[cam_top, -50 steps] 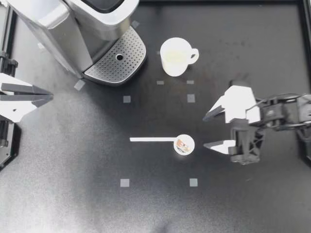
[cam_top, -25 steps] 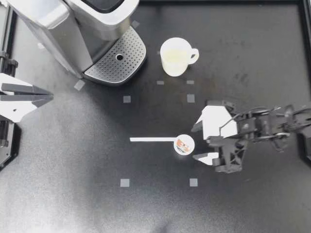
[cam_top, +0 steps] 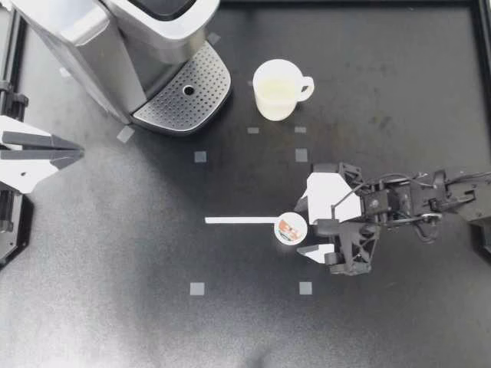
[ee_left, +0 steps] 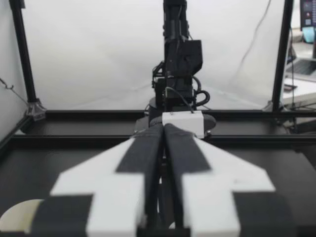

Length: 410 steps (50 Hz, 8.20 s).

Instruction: Place the coffee capsule inside the capsule container, then place the cup onto the center of the cup tray.

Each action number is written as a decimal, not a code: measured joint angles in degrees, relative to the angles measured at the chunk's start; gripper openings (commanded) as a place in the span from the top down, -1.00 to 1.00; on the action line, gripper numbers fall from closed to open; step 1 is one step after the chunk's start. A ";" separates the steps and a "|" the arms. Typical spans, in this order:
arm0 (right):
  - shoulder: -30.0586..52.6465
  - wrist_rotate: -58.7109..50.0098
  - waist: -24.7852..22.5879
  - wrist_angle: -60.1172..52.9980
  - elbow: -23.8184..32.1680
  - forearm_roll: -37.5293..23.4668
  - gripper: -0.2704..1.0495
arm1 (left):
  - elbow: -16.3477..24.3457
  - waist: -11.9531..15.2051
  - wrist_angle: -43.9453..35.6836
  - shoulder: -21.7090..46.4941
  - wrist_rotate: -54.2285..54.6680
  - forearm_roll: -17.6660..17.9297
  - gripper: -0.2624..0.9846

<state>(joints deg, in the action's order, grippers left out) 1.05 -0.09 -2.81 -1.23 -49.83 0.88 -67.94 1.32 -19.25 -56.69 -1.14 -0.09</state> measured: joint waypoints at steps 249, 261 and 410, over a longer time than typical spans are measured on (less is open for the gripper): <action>-15.64 -7.91 0.35 -15.64 -2.46 2.11 -0.24 | 32.52 11.87 78.31 29.18 68.73 -96.77 0.36; -15.64 -8.00 0.35 -16.08 -2.46 2.11 -0.24 | 32.08 14.24 76.90 28.74 69.70 -96.68 0.36; 0.62 14.33 22.41 -2.37 34.63 -0.62 -0.44 | 24.70 16.08 54.49 10.37 84.64 -96.59 0.36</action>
<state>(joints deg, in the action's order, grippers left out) 1.67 14.24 19.60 -3.60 -15.21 0.26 -43.24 17.40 35.24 -46.32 83.50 -96.68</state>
